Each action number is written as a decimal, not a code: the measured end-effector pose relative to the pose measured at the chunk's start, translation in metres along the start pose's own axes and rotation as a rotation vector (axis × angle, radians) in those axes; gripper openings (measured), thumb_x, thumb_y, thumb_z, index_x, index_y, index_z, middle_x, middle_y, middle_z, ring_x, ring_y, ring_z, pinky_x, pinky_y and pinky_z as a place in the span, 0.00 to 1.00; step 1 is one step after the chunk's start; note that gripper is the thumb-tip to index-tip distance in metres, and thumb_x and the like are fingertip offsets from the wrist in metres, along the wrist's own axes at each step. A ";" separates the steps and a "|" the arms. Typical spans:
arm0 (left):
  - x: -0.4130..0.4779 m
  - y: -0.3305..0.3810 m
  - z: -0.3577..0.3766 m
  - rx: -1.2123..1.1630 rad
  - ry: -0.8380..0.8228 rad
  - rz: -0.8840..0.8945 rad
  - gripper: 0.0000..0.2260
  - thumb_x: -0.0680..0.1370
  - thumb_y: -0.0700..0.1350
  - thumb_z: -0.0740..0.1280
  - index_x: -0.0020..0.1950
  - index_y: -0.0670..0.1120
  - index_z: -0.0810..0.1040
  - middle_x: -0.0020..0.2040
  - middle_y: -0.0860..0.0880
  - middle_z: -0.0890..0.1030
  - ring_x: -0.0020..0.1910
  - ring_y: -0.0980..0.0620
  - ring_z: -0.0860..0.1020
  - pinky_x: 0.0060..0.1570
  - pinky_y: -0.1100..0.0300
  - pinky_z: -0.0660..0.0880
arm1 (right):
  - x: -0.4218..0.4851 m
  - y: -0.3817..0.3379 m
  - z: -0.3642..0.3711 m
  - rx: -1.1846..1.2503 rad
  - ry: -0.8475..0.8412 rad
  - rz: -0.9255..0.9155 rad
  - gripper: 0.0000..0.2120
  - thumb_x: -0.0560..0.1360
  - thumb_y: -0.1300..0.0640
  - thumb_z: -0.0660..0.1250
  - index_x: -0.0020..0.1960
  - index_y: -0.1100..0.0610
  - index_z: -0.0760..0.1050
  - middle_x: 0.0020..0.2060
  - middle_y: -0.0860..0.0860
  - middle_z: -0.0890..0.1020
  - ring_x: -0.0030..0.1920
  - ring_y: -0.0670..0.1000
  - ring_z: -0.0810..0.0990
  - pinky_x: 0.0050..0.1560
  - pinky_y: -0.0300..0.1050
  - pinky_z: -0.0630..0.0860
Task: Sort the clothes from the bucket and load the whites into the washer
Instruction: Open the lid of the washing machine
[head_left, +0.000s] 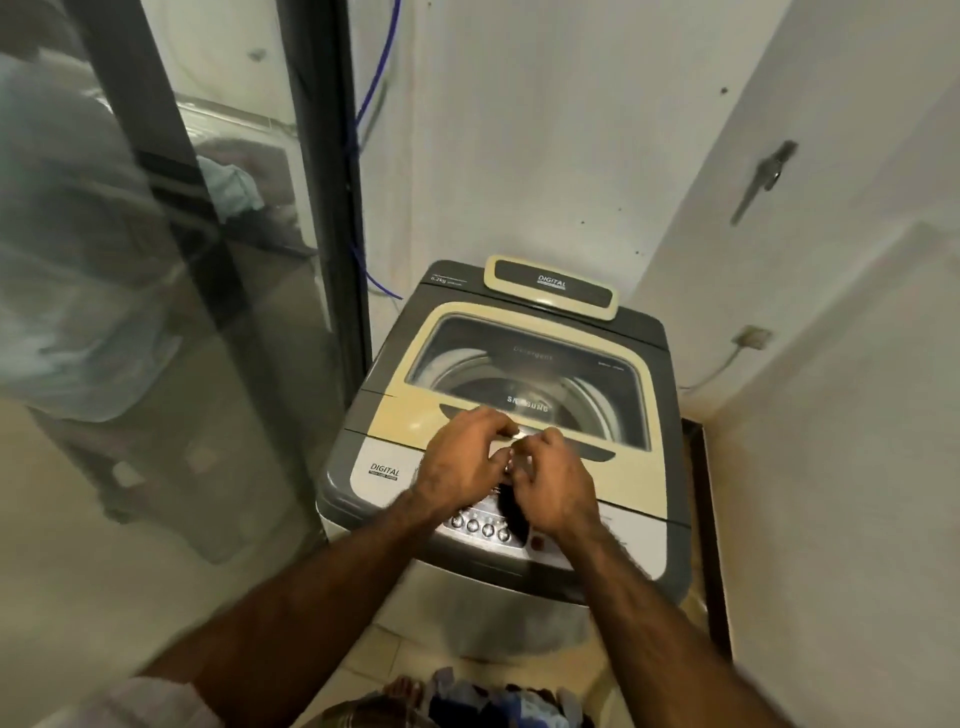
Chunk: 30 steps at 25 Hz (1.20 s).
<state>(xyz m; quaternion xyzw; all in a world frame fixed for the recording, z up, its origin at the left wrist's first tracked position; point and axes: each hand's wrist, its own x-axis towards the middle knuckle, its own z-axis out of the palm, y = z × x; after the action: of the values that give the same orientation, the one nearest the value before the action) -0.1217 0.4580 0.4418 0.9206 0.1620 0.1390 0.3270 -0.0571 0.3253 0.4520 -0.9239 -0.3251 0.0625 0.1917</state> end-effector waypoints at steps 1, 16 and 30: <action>0.011 -0.004 -0.001 0.076 0.017 0.044 0.13 0.75 0.48 0.70 0.59 0.56 0.78 0.57 0.56 0.80 0.58 0.54 0.77 0.60 0.53 0.75 | 0.011 -0.002 -0.001 -0.054 0.049 -0.003 0.13 0.78 0.53 0.66 0.62 0.52 0.78 0.60 0.51 0.76 0.61 0.55 0.76 0.58 0.52 0.78; 0.061 -0.006 -0.032 0.211 -0.135 0.128 0.15 0.68 0.57 0.77 0.51 0.56 0.80 0.46 0.59 0.80 0.45 0.56 0.75 0.54 0.51 0.75 | 0.046 0.000 -0.047 -0.124 -0.026 -0.031 0.14 0.72 0.50 0.74 0.56 0.49 0.76 0.50 0.45 0.78 0.52 0.50 0.75 0.50 0.45 0.73; 0.157 0.066 -0.106 0.354 0.269 0.353 0.11 0.72 0.53 0.74 0.53 0.55 0.82 0.49 0.55 0.83 0.51 0.50 0.76 0.54 0.51 0.69 | 0.129 -0.018 -0.144 -0.321 0.406 -0.164 0.15 0.72 0.52 0.73 0.56 0.54 0.79 0.51 0.52 0.79 0.53 0.55 0.76 0.50 0.52 0.76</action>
<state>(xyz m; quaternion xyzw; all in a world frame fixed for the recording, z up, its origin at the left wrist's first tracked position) -0.0040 0.5303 0.5873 0.9506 0.0629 0.2844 0.1076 0.0678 0.3741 0.5927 -0.9068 -0.3593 -0.1921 0.1084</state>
